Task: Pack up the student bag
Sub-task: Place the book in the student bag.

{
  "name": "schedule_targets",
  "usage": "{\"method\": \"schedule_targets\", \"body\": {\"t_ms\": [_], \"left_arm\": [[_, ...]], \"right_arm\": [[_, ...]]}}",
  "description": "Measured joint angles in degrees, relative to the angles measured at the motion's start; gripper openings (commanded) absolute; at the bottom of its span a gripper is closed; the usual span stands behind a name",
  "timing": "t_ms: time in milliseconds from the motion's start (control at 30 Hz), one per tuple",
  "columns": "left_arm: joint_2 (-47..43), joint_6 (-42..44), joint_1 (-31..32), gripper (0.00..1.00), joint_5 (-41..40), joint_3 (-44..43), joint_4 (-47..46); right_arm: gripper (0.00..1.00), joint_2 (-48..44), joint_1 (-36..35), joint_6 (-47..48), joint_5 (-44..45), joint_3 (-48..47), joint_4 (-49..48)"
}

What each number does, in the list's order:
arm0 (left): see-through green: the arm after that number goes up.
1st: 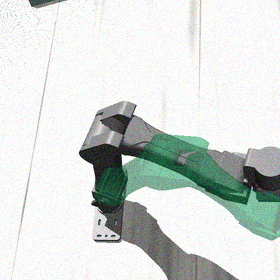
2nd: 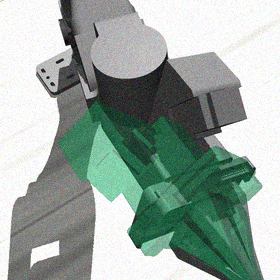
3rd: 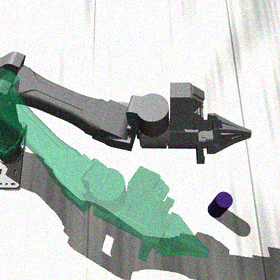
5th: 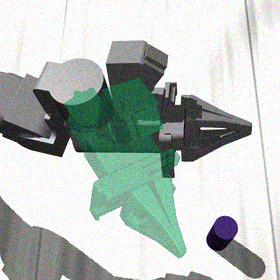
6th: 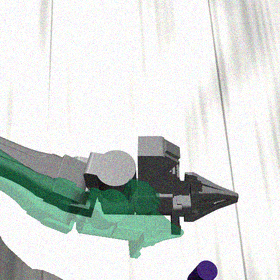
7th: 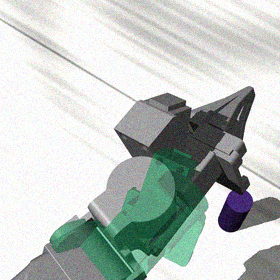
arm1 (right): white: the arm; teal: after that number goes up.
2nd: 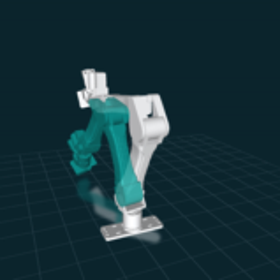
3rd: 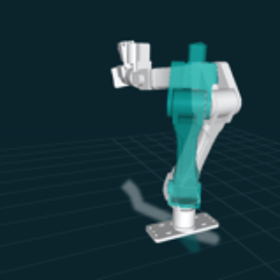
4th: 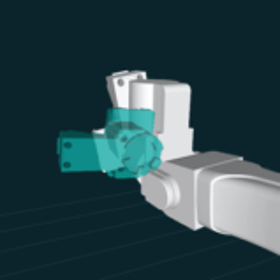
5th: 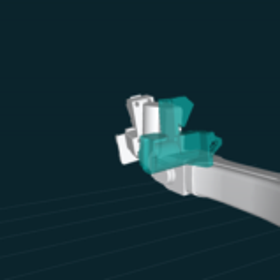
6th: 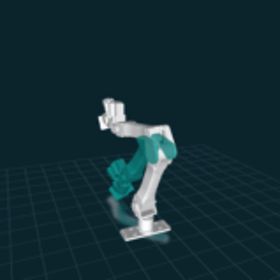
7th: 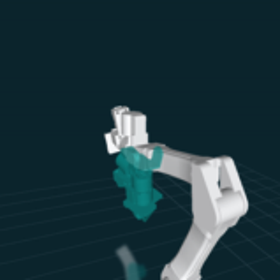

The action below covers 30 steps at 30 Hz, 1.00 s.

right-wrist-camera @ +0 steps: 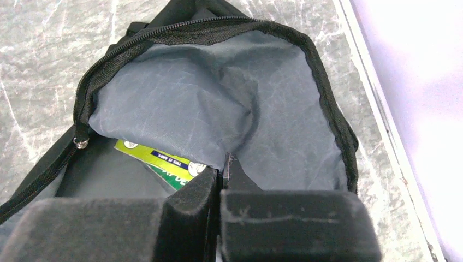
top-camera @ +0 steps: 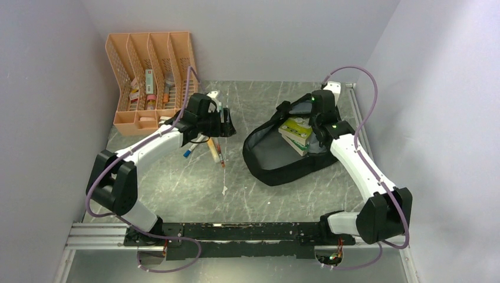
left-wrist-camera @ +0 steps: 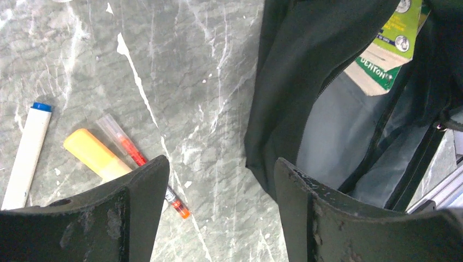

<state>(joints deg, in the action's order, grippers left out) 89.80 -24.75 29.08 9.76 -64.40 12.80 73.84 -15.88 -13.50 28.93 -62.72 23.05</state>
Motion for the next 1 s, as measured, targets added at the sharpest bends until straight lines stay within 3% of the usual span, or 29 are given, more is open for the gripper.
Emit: {"method": "schedule_targets", "body": {"t_ms": [67,367,700,1000], "left_arm": [[0.0,0.2,0.0,0.75,0.0,0.2,0.2],[-1.7,0.8,-0.1,0.77,2.0,2.1,0.0],[-1.7,-0.3,0.9,0.85,4.5,3.0,-1.2],[-1.9,-5.2,8.9,0.86,-1.3,4.0,-2.0]], "right_arm": [[0.04,0.9,0.8,0.8,-1.5,-0.3,-0.2],[0.48,1.2,1.0,0.6,-15.1,-1.9,3.1],[0.61,-4.2,1.0,-2.1,-24.5,-2.0,7.4],[0.66,-6.9,1.0,-5.7,-22.2,-2.9,7.1]]}}
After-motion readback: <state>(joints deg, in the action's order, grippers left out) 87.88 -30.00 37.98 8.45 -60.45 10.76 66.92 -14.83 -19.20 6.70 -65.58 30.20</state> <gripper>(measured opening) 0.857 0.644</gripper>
